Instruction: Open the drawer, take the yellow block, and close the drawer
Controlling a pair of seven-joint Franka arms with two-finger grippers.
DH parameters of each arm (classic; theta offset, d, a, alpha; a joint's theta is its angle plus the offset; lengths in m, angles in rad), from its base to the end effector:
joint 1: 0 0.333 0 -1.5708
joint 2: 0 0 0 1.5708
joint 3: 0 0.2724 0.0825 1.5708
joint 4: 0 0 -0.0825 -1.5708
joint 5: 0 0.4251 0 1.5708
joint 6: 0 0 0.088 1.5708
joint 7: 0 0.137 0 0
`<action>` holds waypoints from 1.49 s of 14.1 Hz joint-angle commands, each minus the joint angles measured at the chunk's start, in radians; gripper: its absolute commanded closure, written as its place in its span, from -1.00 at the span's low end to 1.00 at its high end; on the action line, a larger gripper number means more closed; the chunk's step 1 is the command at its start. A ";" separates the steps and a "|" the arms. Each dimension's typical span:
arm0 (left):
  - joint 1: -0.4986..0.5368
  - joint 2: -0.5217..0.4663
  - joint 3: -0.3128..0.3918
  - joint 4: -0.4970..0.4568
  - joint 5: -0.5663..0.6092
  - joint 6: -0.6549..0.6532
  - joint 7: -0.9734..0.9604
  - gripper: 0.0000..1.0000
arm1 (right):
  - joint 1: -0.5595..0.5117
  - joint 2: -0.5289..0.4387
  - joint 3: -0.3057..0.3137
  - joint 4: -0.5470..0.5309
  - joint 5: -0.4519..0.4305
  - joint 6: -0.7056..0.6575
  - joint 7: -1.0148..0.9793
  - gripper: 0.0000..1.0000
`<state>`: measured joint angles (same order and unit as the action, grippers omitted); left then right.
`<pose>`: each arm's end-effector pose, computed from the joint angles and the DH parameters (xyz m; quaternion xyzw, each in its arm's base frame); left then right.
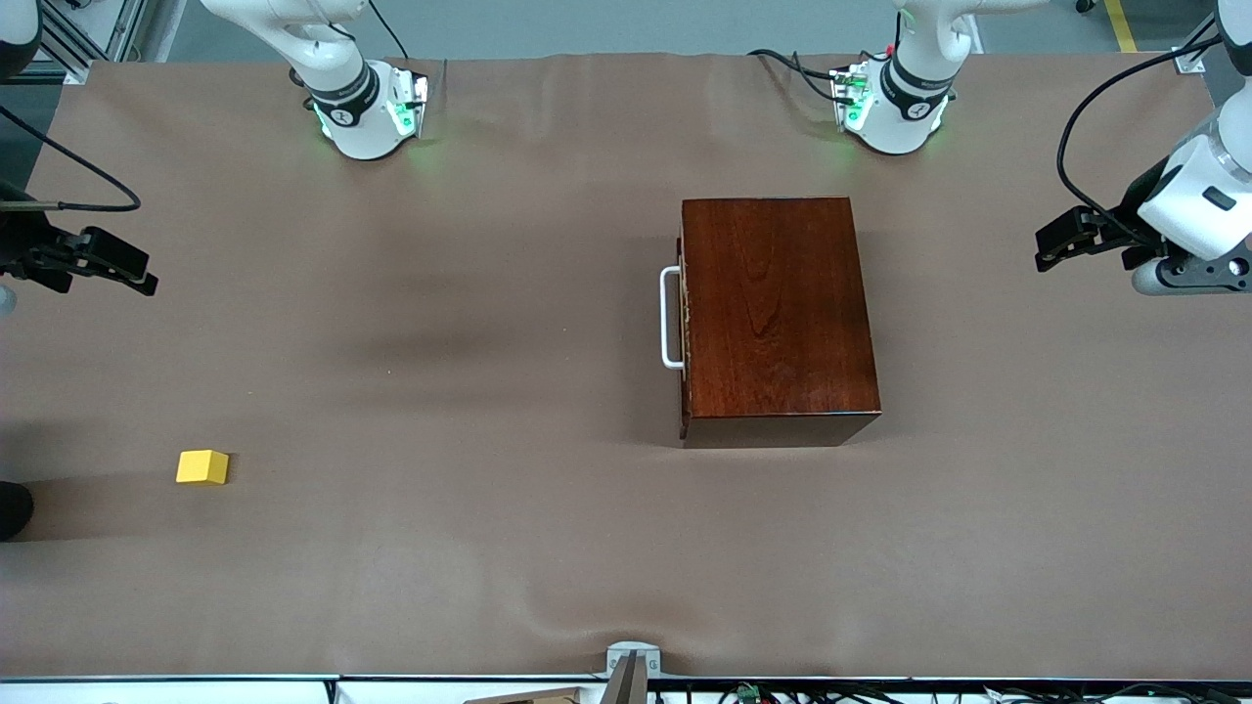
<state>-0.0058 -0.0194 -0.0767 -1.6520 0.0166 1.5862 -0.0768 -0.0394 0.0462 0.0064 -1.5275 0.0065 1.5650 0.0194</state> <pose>0.5863 -0.0465 0.5221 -0.9997 0.0031 0.0224 0.0109 0.6068 -0.0192 0.5448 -0.9996 0.0262 0.0043 0.0034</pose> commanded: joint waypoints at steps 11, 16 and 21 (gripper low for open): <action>0.001 0.007 -0.003 0.017 -0.010 -0.009 -0.008 -1.00 | 0.004 -0.020 -0.005 -0.016 0.007 0.018 -0.007 -1.00; 0.004 0.009 -0.003 0.018 -0.009 -0.005 0.011 -1.00 | 0.004 -0.020 -0.005 -0.016 0.007 0.018 -0.007 -1.00; 0.001 0.009 -0.003 0.023 -0.012 -0.005 0.012 -1.00 | 0.004 -0.020 -0.005 -0.016 0.007 0.018 -0.007 -1.00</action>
